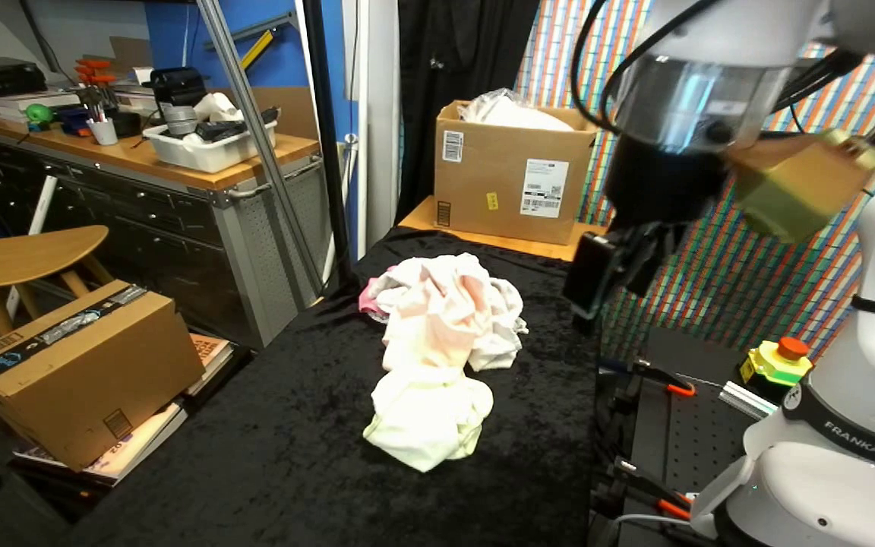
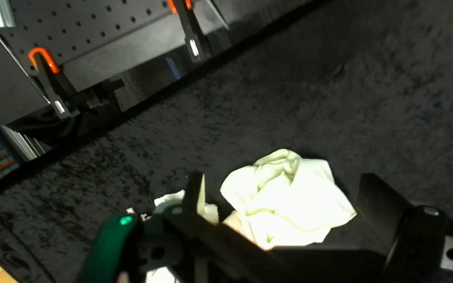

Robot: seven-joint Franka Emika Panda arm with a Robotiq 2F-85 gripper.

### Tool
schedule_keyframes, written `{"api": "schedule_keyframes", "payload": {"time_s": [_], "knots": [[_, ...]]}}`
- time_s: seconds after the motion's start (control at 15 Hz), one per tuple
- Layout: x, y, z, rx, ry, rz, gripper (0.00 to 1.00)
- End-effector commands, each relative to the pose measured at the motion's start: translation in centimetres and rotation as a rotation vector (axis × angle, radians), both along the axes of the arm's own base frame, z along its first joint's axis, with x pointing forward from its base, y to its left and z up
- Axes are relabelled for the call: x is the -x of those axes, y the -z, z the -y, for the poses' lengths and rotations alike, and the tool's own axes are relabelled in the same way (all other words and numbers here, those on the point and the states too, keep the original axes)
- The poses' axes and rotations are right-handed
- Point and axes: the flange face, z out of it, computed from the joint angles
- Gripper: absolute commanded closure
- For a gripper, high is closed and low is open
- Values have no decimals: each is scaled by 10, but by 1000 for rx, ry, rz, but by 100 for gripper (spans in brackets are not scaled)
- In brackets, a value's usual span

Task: Pile up all the objects on the black table

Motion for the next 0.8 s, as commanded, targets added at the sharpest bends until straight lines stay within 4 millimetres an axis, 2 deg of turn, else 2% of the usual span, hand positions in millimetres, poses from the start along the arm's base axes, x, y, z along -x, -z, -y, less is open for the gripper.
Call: {"api": "schedule_keyframes", "payload": {"time_s": [0.0,0.13,0.27,0.4,0.47,0.73], "knots": [[43,-57,11,-49,-179,-46,0],[60,-79,21,-43,-240,-56,0],[72,-89,32,-24,-283,-42,0],[81,-94,44,-4,-320,-15,0],[72,-85,34,-9,-281,-41,0],[79,-91,43,-6,-306,-20,0]]}}
